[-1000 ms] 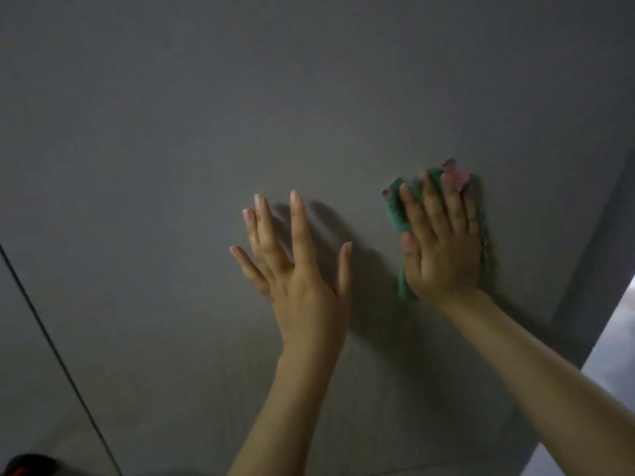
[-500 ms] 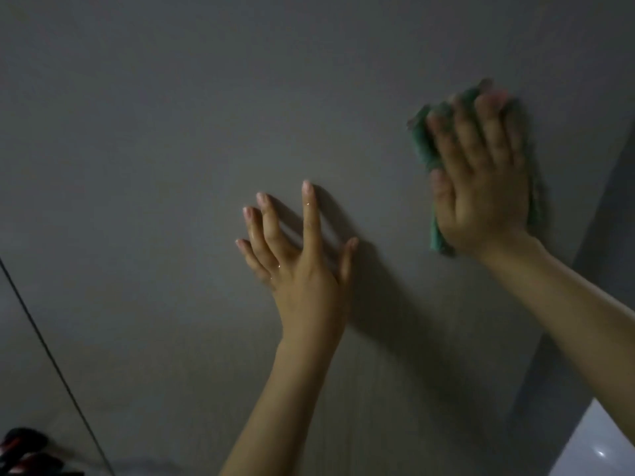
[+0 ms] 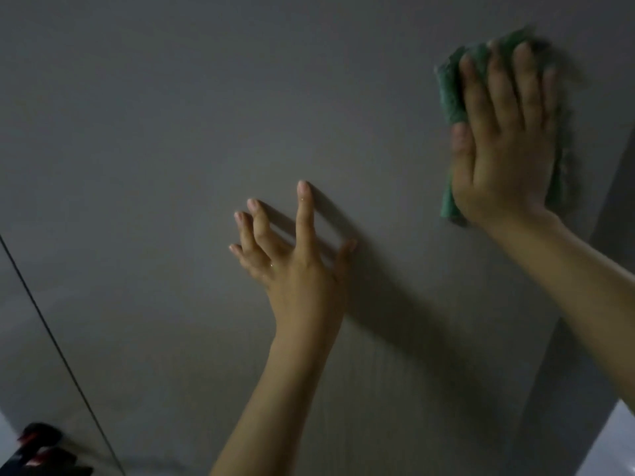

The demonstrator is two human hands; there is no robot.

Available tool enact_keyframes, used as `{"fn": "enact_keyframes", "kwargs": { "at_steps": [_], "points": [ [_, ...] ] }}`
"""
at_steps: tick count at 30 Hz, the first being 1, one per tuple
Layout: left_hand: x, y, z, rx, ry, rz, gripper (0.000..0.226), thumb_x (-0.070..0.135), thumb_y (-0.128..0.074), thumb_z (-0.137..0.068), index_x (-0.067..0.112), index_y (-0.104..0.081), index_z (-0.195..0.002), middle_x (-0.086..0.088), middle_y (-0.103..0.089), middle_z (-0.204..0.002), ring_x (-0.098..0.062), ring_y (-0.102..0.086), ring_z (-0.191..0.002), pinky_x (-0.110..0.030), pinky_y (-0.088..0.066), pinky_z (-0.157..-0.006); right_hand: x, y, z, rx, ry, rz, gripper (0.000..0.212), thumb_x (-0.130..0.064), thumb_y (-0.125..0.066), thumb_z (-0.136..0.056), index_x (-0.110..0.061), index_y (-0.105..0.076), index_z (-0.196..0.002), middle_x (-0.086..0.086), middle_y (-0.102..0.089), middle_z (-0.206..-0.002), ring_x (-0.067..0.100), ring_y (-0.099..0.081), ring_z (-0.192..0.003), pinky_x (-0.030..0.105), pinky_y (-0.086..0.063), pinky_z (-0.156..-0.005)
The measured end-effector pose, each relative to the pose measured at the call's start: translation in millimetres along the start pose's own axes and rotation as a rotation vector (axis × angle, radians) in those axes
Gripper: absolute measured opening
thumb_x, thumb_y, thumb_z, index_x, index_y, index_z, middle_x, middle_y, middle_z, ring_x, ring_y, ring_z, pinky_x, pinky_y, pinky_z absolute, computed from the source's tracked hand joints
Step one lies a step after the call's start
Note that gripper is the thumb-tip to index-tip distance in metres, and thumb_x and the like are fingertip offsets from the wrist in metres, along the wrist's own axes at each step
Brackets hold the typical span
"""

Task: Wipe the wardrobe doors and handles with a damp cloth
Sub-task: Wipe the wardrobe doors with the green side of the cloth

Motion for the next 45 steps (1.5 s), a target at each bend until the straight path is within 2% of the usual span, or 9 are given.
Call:
{"fn": "enact_keyframes", "kwargs": {
  "at_steps": [2, 6, 8, 14, 20, 26, 32, 39, 45],
  "points": [
    [1.2, 1.4, 0.6, 0.017, 0.0, 0.002, 0.078, 0.051, -0.061, -0.078, 0.031, -0.029, -0.146, -0.032, -0.013, -0.152, -0.05, -0.004, -0.142, -0.066, -0.008, -0.11, -24.1, -3.0, 17.2, 0.028, 0.005, -0.051, 0.046, -0.026, -0.032, -0.102, -0.007, -0.037, -0.143, 0.017, -0.038, -0.148, 0.043, -0.031, -0.136, 0.055, -0.015, -0.113],
    [-0.4, -2.1, 1.1, -0.006, 0.0, 0.011, 0.083, 0.046, -0.069, -0.081, 0.033, -0.022, -0.148, -0.028, -0.005, -0.155, -0.044, 0.005, -0.144, -0.062, 0.001, -0.112, -81.1, -18.5, 70.0, -0.197, 0.478, -0.12, 0.049, -0.031, -0.027, -0.101, -0.018, -0.028, -0.148, 0.002, -0.028, -0.152, 0.03, -0.029, -0.138, 0.047, -0.01, -0.117],
    [-1.5, -2.8, 1.5, -0.017, 0.007, 0.033, 0.085, 0.045, -0.071, -0.08, 0.036, -0.02, -0.148, -0.025, -0.002, -0.156, -0.04, 0.009, -0.145, -0.058, 0.005, -0.112, -73.5, -16.1, 60.7, -0.201, 0.543, -0.096, 0.049, -0.032, -0.028, -0.1, -0.019, -0.029, -0.148, 0.002, -0.027, -0.152, 0.027, -0.029, -0.138, 0.045, -0.01, -0.117],
    [9.8, 1.4, 3.6, 0.039, -0.043, 0.061, 0.083, 0.04, -0.07, -0.082, 0.03, -0.023, -0.149, -0.024, 0.0, -0.156, -0.033, 0.009, -0.145, -0.058, 0.004, -0.114, -38.4, -4.9, 19.7, 0.0, 0.039, -0.084, 0.049, -0.031, -0.032, -0.101, -0.013, -0.033, -0.147, 0.01, -0.035, -0.151, 0.034, -0.027, -0.14, 0.046, -0.011, -0.117],
    [60.9, -5.6, -6.8, 0.02, -0.256, 0.047, 0.081, 0.023, -0.063, -0.085, 0.022, -0.018, -0.153, -0.01, 0.008, -0.157, -0.03, 0.013, -0.146, -0.049, 0.012, -0.116, -39.2, -9.1, 41.7, -0.126, 0.412, -0.073, 0.05, -0.031, -0.03, -0.1, -0.017, -0.03, -0.147, 0.002, -0.027, -0.151, 0.029, -0.03, -0.138, 0.047, -0.013, -0.116],
    [75.2, -19.3, -6.1, 0.008, -0.248, 0.058, 0.081, 0.039, -0.063, -0.086, 0.019, -0.02, -0.152, -0.023, 0.0, -0.157, -0.036, 0.01, -0.145, -0.049, 0.011, -0.116, 17.9, 2.2, 43.2, 0.047, -0.246, 0.004, 0.049, -0.029, -0.03, -0.102, -0.009, -0.031, -0.147, 0.015, -0.033, -0.151, 0.037, -0.026, -0.14, 0.049, -0.015, -0.116],
    [78.2, -21.0, -8.6, 0.056, -0.242, 0.03, 0.092, 0.061, -0.061, -0.079, 0.018, -0.019, -0.149, -0.026, -0.006, -0.156, -0.04, 0.004, -0.144, -0.053, 0.007, -0.115, -10.3, -8.4, 94.1, -0.14, 0.166, -0.075, 0.048, -0.032, -0.025, -0.102, -0.016, -0.028, -0.147, 0.002, -0.03, -0.151, 0.03, -0.025, -0.14, 0.046, -0.012, -0.118],
    [79.2, -23.4, -7.4, 0.043, -0.236, 0.036, 0.096, 0.059, -0.062, -0.08, 0.017, -0.015, -0.151, -0.028, -0.003, -0.156, -0.042, 0.006, -0.144, -0.055, 0.01, -0.114, 43.1, 2.5, 85.8, 0.024, -0.262, -0.046, 0.05, -0.027, -0.028, -0.101, -0.007, -0.032, -0.146, 0.016, -0.033, -0.15, 0.035, -0.022, -0.14, 0.043, -0.008, -0.118],
    [74.5, -23.3, 0.9, 0.033, -0.247, 0.037, 0.094, 0.054, -0.065, -0.082, 0.018, -0.014, -0.153, -0.027, -0.001, -0.156, -0.04, 0.006, -0.144, -0.055, 0.007, -0.115, 25.3, -7.2, 150.9, -0.142, 0.041, -0.054, 0.05, -0.032, -0.023, -0.101, -0.024, -0.021, -0.15, 0.009, -0.028, -0.15, 0.019, -0.006, -0.147, 0.043, -0.008, -0.119]
  ]
}}
Point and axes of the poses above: each hand's wrist, its own z-axis away from the middle knuckle, its own y-axis out of the back of the hand, x = y × z, the point moved 10 cm from there along -z, towards the middle knuckle
